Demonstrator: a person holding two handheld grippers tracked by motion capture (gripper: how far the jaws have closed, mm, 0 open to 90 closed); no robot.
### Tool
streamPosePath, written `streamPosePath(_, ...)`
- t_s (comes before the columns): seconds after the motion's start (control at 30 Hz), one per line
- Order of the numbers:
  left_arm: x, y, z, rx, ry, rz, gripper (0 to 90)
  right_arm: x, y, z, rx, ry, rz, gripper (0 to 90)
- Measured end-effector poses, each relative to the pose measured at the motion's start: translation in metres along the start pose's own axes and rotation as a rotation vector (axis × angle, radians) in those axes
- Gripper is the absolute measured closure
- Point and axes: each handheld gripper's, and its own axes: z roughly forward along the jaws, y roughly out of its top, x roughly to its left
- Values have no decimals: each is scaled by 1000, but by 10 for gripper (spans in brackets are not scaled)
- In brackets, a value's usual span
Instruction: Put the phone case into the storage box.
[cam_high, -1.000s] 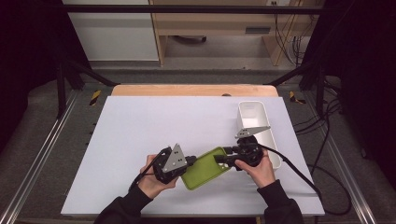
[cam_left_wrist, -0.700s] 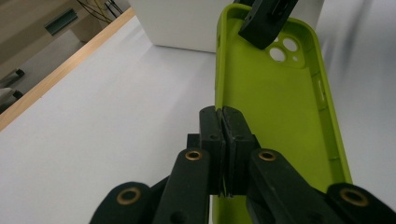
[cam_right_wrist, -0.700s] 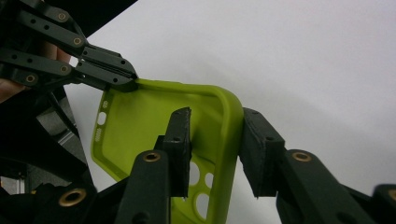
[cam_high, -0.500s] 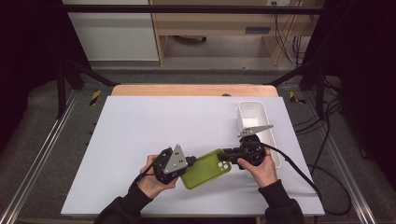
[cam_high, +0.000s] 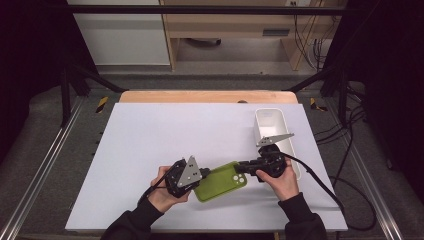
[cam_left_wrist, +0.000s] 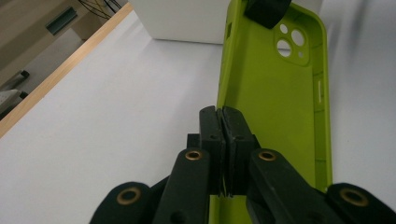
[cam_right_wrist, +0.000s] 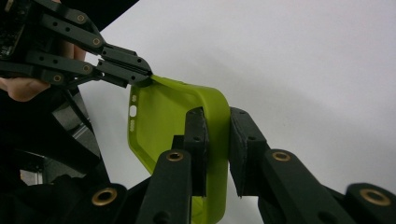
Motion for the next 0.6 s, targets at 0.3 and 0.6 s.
streamPosePath(0.3, -1, 0, 0, -5, -2, 3, 878, 1, 0, -2, 7, -1, 18, 792)
streamPosePath(0.6, -2, 0, 3, -3, -7, 2, 869, 3, 0, -5, -14, -10, 23, 795)
